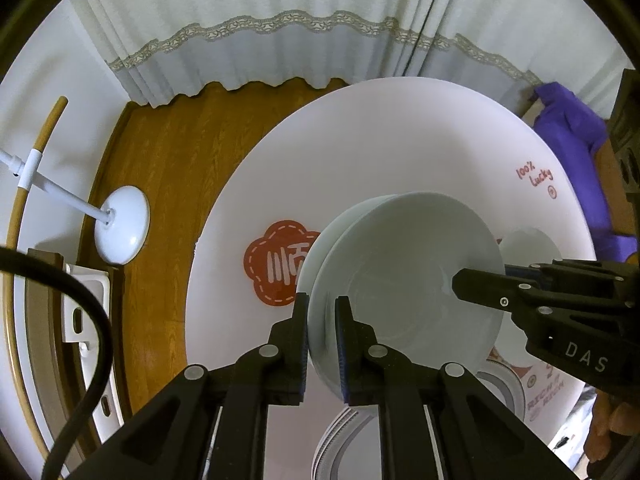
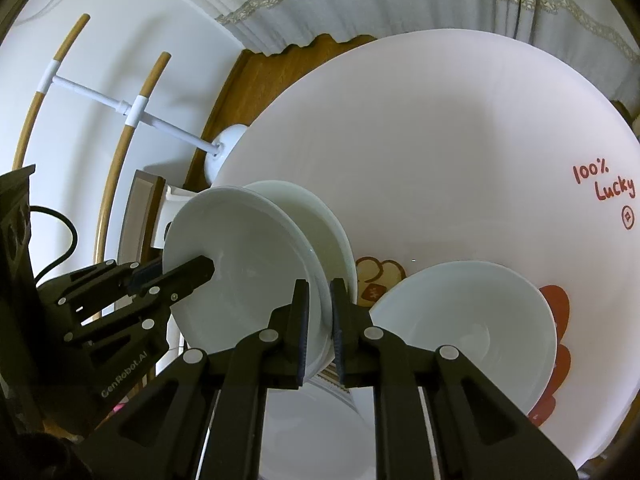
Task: Organize plates and bowls
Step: 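Lower the bowl into the other bowl and open both grippers, then move both tools toward another white bowl beside the plate stack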
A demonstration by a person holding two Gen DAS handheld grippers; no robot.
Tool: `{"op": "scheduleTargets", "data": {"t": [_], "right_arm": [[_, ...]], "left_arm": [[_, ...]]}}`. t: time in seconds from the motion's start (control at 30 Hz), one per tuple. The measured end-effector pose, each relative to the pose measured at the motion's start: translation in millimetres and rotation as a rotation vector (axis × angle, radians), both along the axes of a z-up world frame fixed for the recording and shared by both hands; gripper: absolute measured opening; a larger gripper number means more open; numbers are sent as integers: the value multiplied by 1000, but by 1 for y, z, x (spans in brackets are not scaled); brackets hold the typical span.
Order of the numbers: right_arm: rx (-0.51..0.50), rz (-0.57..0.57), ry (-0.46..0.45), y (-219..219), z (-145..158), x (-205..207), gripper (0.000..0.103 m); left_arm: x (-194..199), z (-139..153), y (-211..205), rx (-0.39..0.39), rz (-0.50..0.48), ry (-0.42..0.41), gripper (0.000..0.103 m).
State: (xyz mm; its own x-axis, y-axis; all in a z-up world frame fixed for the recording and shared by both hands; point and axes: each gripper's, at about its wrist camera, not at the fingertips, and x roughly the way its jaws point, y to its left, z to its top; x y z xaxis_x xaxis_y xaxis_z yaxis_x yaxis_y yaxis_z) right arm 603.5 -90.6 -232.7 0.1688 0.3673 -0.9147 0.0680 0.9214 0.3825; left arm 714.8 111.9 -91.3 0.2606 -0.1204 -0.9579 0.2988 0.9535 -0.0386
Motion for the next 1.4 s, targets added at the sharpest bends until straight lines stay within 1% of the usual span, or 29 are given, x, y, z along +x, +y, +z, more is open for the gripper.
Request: {"op": "scheduleTargets", "data": {"t": [0.2,0.3,0.33,0.43,0.6,0.7,0.77,0.87,0.9,0.93,0.97,1.07,1.17,1.27,1.37,1.4], "right_arm": [[-8,-12,6,4,1,-1,12],[-18,-19,9,8,2,0,13],[-24,-20,11,8,2,-1,13],[-32,-21,12,10,2,-1,14],[-38,-24,13,11,2,-1,14],[-42,-24,14,12,5,-2,15],[-48,-23,5,10,10,-3,18],[-56,-18,-16,9,22,-4,29],[-64,-14,-21,8,25,-5,37],[-78,-13,-24,7,29,-6,47],[-81,-12,-33,3,34,-8,50],[-82,-11,-46,-11,48,-16,51],[-87,-3,-72,-24,65,-27,51],[-130,13,-103,-41,81,-40,51],[-203,27,-120,-62,89,-53,52],[-226,32,-123,-70,89,-57,52]], "left_arm": [[1,0,0,8,13,3,11],[0,0,-3,49,12,-11,13],[-1,-1,-4,51,11,-7,13],[0,-3,-2,35,24,-1,13],[-1,-4,-3,39,30,2,14],[-1,-5,0,34,44,22,19],[-3,-3,3,27,59,20,28],[-6,5,8,27,89,6,29],[-9,10,12,24,109,-6,30],[-11,16,16,19,131,-17,32],[-15,22,19,16,148,-26,34],[-28,40,21,12,189,-65,36],[-48,54,10,-15,191,-90,38],[-70,59,-9,-64,182,-82,44],[-92,56,-30,-114,199,-67,44],[-97,52,-36,-133,209,-49,44]]}}
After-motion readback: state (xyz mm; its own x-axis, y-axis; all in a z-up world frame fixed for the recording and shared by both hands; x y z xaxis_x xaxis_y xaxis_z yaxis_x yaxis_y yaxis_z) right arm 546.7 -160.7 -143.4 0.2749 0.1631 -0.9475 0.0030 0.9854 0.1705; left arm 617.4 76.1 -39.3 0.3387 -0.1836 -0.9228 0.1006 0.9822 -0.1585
